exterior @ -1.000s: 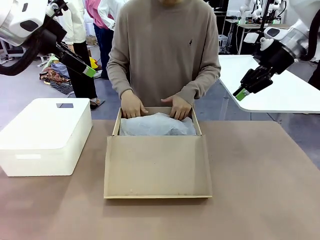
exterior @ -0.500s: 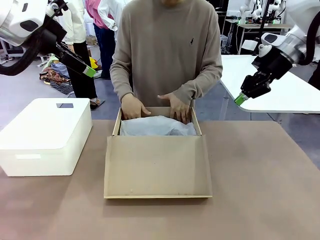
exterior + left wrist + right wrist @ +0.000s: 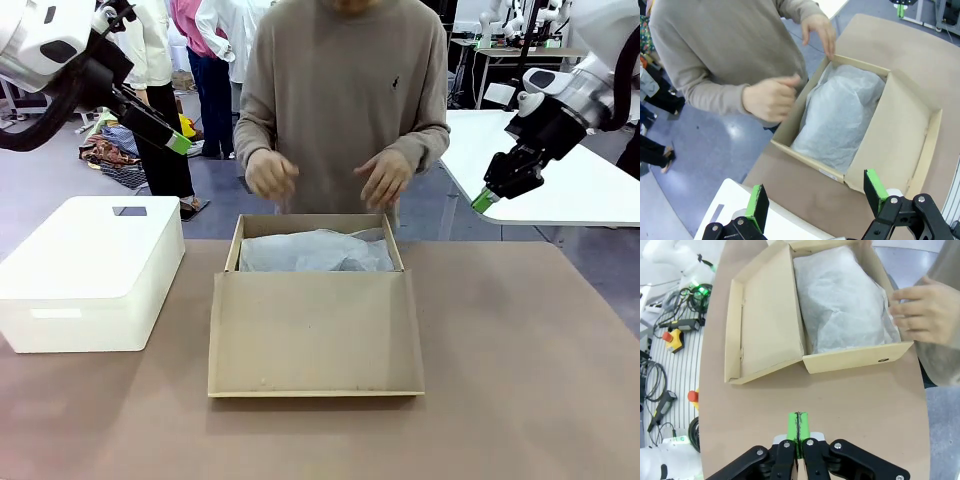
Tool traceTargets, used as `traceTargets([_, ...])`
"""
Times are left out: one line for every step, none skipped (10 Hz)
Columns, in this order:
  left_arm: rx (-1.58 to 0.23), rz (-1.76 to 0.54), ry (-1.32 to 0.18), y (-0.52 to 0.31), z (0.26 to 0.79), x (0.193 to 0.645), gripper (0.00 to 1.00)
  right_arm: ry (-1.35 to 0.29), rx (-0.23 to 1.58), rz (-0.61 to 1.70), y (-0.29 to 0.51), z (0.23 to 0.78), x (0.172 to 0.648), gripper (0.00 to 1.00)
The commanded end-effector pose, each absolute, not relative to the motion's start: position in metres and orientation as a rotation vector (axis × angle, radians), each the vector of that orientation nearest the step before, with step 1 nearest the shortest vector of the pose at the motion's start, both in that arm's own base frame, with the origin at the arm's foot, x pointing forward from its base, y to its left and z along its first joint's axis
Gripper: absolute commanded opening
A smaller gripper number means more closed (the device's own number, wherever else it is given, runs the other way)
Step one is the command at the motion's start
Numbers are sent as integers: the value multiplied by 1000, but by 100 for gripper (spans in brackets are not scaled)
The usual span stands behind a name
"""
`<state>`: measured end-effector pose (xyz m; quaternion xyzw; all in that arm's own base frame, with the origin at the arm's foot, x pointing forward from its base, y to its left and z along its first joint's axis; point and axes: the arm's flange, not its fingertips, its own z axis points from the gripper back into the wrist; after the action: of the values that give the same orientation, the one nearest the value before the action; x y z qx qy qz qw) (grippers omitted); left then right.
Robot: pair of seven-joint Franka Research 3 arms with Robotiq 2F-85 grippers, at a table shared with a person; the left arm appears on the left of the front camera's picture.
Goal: Pack the shoes into the box.
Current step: Close the Shoes Box.
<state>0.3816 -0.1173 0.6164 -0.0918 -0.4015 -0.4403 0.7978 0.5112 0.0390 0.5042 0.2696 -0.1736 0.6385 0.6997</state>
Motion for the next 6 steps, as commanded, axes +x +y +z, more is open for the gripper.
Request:
traceTargets([-216,-946,-867,-116,616,381,100,-398,618,1424,41,506,511,0])
traceTargets([-216,-946,-867,-116,616,381,100,-398,618,1424,41,506,511,0])
traceTargets([-216,-946,-867,-116,616,381,100,-386,601,1423,39,504,511,0])
traceTargets([-216,-946,-867,-116,616,381,100,-363,627,1456,44,493,515,0])
traceTargets([-216,-946,-867,-116,616,381,100,-335,628,1470,49,483,517,0])
traceTargets([-216,-946,-867,-116,616,381,100,-314,641,1479,53,476,520,0])
